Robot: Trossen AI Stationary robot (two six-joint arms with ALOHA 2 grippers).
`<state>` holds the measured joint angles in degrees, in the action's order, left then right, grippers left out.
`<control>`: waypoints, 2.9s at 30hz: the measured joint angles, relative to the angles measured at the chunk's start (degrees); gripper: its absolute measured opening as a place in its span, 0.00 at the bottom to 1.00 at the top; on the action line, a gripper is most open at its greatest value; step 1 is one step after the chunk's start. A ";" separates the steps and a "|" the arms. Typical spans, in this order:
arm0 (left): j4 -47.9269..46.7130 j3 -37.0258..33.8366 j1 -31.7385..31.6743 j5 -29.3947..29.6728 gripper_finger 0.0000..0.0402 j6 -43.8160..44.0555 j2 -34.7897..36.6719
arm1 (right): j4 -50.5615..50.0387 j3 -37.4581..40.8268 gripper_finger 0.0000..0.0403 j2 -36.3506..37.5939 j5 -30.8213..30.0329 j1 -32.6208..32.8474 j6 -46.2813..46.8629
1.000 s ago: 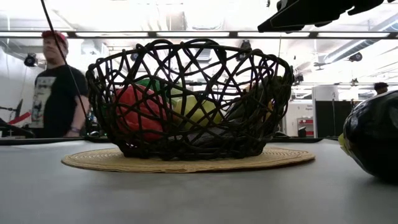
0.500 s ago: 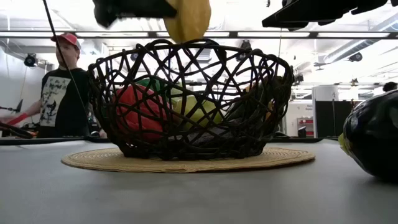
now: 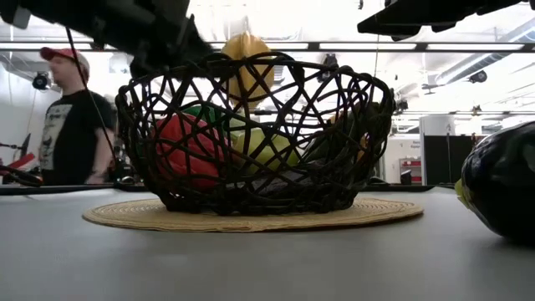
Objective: Build produce basket
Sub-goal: Put the starfruit into the wire basket, then put the mangosteen into the wire basket
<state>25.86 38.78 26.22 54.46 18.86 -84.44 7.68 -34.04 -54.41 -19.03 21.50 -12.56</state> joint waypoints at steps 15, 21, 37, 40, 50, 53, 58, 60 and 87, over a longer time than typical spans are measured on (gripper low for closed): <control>10.39 -0.37 -1.16 -0.14 0.03 0.34 -10.87 | 0.01 0.00 0.50 -0.07 -0.02 0.00 0.70; 10.45 -0.48 -1.16 1.61 0.13 0.34 -10.14 | -0.15 0.00 0.50 -0.07 -0.02 0.00 0.96; 10.04 -0.56 -0.50 -1.49 0.33 0.08 -8.01 | -1.00 0.00 0.50 -0.09 -0.03 0.00 1.18; 9.86 -0.59 -0.40 -4.78 0.33 -0.16 -6.07 | -1.01 0.00 0.50 -0.09 -0.04 0.00 1.36; 10.15 -0.15 1.03 -9.85 0.33 -8.06 -0.17 | -0.96 -0.02 0.50 -0.09 -0.52 -0.02 2.54; 11.27 -0.16 1.11 -10.64 0.33 -10.43 0.60 | -0.96 -0.01 0.50 -0.09 -0.52 -0.02 2.88; 12.73 -0.17 1.11 -10.96 0.33 -13.48 0.74 | -0.82 -0.02 0.50 -0.09 -0.52 -0.02 3.72; 12.71 -0.30 1.11 -10.97 0.33 -13.49 0.74 | -0.74 -0.02 0.50 -0.11 -0.52 -0.02 3.72; 12.67 -0.67 1.01 -10.96 0.33 -13.83 0.85 | -7.59 -7.52 0.50 -0.60 10.76 3.65 14.64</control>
<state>38.54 38.11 27.22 43.50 5.03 -83.59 0.09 -41.56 -55.02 -8.27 25.15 2.09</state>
